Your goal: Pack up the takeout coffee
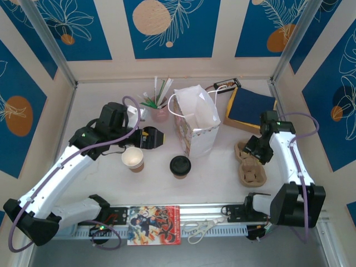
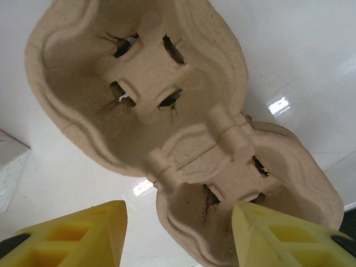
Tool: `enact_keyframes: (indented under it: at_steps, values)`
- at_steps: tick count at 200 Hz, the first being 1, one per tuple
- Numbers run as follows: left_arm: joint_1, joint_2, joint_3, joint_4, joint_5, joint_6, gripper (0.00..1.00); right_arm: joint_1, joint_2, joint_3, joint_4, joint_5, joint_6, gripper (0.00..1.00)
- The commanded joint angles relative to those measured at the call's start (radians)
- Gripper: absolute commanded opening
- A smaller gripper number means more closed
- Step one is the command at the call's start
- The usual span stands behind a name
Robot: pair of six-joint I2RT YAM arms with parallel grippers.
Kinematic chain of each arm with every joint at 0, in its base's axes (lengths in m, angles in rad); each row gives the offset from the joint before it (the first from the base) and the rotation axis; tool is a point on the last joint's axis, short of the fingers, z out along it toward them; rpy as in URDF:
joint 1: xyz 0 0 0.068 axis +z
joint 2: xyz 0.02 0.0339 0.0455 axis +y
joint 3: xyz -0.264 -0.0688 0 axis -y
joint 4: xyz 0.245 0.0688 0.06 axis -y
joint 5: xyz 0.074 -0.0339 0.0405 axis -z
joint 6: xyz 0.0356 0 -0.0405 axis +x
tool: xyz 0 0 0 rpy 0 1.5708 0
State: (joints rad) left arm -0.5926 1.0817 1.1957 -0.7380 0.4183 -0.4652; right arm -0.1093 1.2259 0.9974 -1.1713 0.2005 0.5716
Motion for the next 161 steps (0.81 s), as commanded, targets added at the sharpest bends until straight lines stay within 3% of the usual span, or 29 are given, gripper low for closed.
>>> enact_keyframes:
  at_steps: [1, 50, 161]
  values:
    - [-0.008, -0.024, -0.017, 0.028, -0.001, -0.009, 1.0, -0.009, 0.042, 0.003, -0.002, -0.033, -0.02, 0.54]
    - [-0.008, -0.013, -0.025, 0.035, -0.021, -0.005, 1.0, 0.026, 0.084, -0.009, 0.048, -0.138, 0.029, 0.57]
    - [-0.008, 0.012, -0.019, 0.039, -0.03, 0.003, 1.0, 0.185, 0.204, -0.009, 0.121, -0.143, 0.123, 0.6]
